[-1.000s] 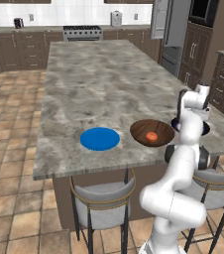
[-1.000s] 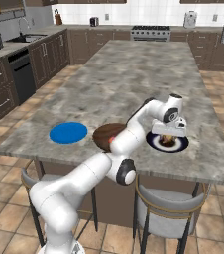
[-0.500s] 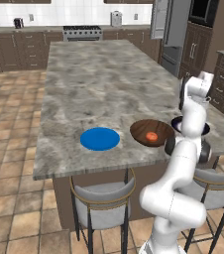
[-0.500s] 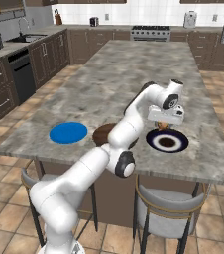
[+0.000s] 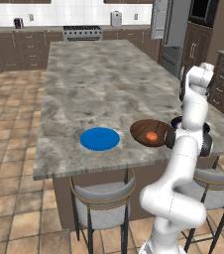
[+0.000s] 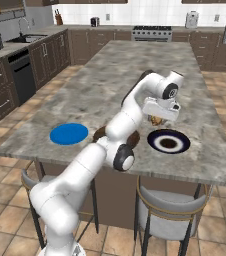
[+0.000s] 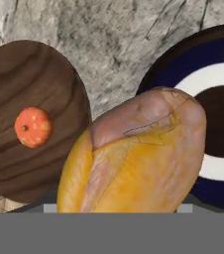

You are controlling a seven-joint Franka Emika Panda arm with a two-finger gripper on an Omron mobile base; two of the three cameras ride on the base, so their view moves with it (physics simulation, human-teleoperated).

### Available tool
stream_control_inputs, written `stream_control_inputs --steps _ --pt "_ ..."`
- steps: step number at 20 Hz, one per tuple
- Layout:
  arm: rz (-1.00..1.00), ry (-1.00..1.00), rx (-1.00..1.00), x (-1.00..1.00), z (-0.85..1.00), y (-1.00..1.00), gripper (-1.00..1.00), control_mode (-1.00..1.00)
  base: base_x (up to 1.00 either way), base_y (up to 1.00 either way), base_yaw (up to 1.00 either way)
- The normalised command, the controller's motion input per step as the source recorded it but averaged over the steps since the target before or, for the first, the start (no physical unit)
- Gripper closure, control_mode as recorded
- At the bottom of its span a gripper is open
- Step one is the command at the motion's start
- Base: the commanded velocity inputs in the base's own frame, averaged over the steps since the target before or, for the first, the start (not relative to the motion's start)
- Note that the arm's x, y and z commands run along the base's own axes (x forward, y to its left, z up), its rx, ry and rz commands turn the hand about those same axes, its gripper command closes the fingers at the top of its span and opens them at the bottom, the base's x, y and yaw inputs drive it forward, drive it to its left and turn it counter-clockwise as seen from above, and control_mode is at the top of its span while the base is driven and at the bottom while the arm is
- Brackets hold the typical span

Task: Pick the chicken drumstick and squash from their plates and place them in the bowl. Then put the bowl in the fridge.

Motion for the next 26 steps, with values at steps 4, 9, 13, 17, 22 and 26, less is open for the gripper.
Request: stream_control_inputs --steps 4,9,13,17,22,26 --pt "0.09 0.34 0.18 -0.35 0.42 0.38 1.0 -1.0 0.0 0.0 0.0" --pt "0.08 0.33 0.14 -0.4 0.38 0.44 1.0 -1.0 0.0 0.0 0.0" --pt "0.05 0.3 0.12 -0.45 0.32 0.49 1.0 -1.0 0.0 0.0 0.0" --pt "0.01 0.3 0.1 -0.51 0.25 0.49 1.0 -1.0 0.0 0.0 0.0" --pt "0.02 0.2 0.04 -0.54 0.21 0.51 1.0 -1.0 0.0 0.0 0.0" --pt "0.05 -0.05 -0.04 -0.46 0.22 0.49 1.0 -1.0 0.0 0.0 0.0"
